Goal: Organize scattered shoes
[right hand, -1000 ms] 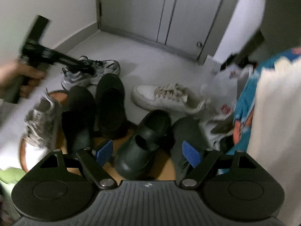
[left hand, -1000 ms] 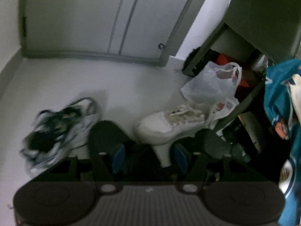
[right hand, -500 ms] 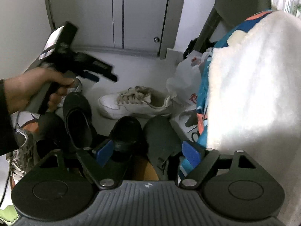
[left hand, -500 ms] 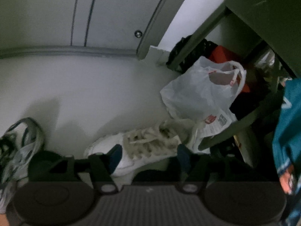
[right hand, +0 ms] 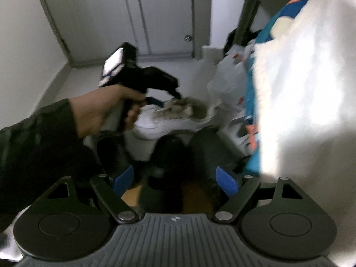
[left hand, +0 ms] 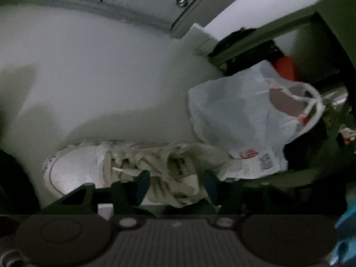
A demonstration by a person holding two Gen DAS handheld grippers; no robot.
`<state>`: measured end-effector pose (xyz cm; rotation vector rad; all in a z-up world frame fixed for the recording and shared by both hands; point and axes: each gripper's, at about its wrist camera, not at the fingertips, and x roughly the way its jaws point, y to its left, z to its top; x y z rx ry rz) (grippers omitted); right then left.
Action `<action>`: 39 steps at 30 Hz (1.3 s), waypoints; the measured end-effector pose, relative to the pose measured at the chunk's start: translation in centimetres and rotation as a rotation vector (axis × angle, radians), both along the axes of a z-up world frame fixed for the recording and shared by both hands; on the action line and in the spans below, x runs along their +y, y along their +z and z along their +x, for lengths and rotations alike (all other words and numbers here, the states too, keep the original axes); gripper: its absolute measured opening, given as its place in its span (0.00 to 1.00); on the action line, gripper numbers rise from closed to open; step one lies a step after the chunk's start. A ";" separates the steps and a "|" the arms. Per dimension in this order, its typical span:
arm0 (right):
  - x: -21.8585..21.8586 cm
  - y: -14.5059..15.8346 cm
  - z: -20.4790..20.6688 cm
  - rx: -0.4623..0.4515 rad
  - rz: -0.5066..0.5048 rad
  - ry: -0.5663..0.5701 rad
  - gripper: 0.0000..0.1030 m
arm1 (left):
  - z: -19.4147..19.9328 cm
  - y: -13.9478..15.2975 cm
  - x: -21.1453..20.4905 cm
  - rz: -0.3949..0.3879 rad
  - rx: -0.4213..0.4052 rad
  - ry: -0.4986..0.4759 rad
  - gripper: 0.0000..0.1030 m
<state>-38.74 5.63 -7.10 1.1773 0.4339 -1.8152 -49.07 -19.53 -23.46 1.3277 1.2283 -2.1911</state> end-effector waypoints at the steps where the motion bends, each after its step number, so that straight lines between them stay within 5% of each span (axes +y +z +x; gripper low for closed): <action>1: -0.2 0.0 0.2 -0.001 -0.003 0.007 0.83 | 0.0 -0.2 0.0 0.006 -0.005 0.007 0.54; 11: -0.6 0.6 1.2 0.011 -0.029 0.020 0.83 | -2.2 -3.1 -0.9 0.065 -0.032 0.078 0.52; 14: -0.6 0.4 1.5 0.000 -0.032 0.029 0.83 | -2.5 -3.1 -0.7 0.023 -0.051 0.074 0.12; 22: -0.8 0.1 1.5 -0.005 -0.033 0.028 0.83 | -1.4 -0.7 0.5 0.020 0.040 0.019 0.11; 33: -1.1 -0.2 1.9 0.056 -0.016 0.027 0.83 | 2.4 1.1 0.3 0.137 0.215 0.183 0.04; 39: -0.8 1.1 1.9 0.038 -0.056 0.040 0.83 | 2.2 -1.0 -0.1 0.129 0.153 0.196 0.05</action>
